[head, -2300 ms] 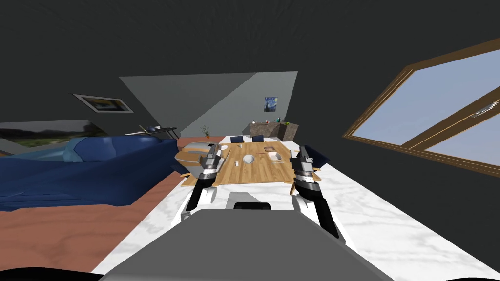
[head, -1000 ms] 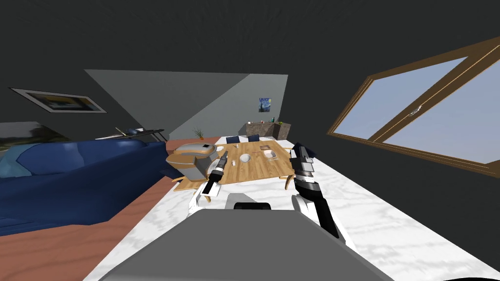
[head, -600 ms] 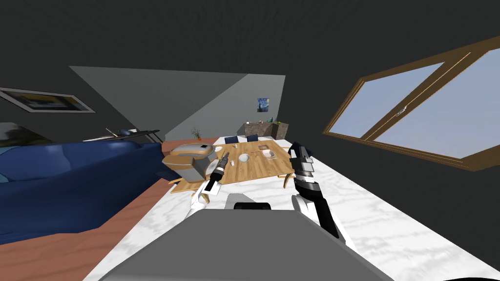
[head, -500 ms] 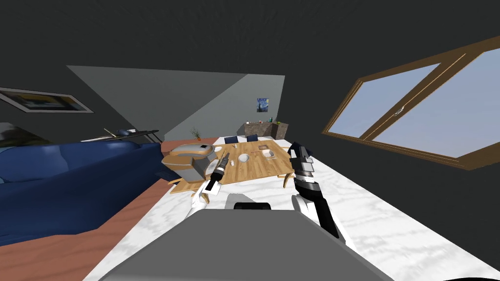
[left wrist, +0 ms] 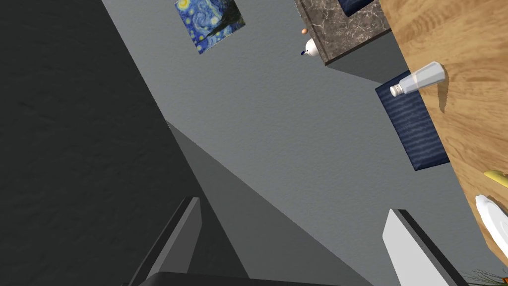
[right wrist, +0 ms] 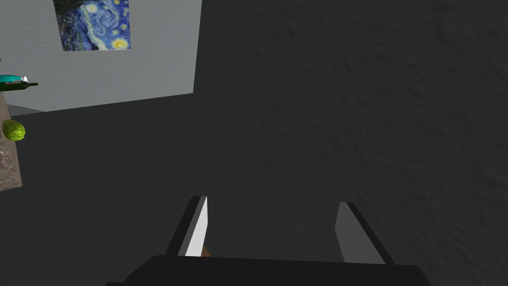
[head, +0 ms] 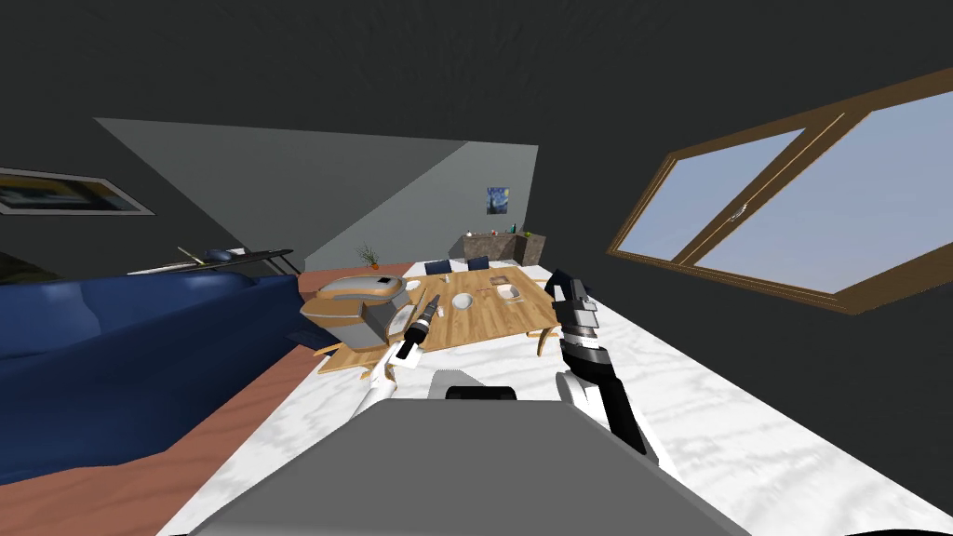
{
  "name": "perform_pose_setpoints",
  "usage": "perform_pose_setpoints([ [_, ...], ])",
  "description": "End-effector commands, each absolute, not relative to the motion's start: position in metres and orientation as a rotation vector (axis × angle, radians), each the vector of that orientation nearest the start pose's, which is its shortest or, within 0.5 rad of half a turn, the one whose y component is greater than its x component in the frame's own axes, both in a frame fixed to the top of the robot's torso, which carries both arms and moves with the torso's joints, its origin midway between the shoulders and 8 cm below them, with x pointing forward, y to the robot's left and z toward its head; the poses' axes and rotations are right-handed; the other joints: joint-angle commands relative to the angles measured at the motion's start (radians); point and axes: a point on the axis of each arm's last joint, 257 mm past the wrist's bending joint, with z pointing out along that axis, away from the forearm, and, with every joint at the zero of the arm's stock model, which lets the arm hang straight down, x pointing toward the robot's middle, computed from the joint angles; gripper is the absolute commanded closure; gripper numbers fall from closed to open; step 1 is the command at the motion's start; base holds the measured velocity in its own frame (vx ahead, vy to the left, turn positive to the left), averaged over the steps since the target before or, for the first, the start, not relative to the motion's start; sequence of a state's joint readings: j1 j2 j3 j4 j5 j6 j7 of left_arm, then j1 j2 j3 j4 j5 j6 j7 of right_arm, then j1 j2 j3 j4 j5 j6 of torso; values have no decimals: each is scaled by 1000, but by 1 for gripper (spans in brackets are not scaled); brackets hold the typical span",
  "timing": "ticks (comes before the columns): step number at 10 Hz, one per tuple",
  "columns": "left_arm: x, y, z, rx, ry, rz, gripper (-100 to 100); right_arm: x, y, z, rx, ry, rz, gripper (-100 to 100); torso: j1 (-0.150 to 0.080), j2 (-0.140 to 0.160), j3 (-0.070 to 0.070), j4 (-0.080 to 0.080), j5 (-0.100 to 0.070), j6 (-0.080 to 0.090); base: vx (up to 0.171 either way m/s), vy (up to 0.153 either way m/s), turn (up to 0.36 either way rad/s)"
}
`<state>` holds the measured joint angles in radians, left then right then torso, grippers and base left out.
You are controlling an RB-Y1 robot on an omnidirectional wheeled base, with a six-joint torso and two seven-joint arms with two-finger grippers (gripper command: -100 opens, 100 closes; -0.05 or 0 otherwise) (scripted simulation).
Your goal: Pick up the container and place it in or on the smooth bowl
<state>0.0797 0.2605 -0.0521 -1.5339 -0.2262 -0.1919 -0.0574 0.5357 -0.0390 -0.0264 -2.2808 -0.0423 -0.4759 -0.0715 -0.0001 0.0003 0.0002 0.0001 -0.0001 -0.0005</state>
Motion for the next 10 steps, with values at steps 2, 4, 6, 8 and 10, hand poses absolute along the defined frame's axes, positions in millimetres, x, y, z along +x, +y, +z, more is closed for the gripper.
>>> perform_pose_setpoints([
  [2,521,274,-262,-716,1487,-842,-100,343,-294,10,726,634,1344,0,0,0,0,0,0,0,-10,-8,-66],
  [4,526,280,-280,-713,1536,-795,-100,343,-294,10,726,634,1344,0,0,0,0,0,0,0,-6,-9,-56],
  [6,531,286,-297,-709,1582,-746,-100,343,-294,10,726,634,1344,0,0,0,0,0,0,0,-4,-8,-61],
  [8,535,292,-311,-701,1624,-700,-100,343,-294,10,726,634,1344,0,0,0,0,0,0,0,-3,-8,-60],
  [10,545,302,-329,-672,1690,-614,-100,343,-294,10,726,634,1344,0,0,-1,0,0,0,0,0,-11,-101],
])
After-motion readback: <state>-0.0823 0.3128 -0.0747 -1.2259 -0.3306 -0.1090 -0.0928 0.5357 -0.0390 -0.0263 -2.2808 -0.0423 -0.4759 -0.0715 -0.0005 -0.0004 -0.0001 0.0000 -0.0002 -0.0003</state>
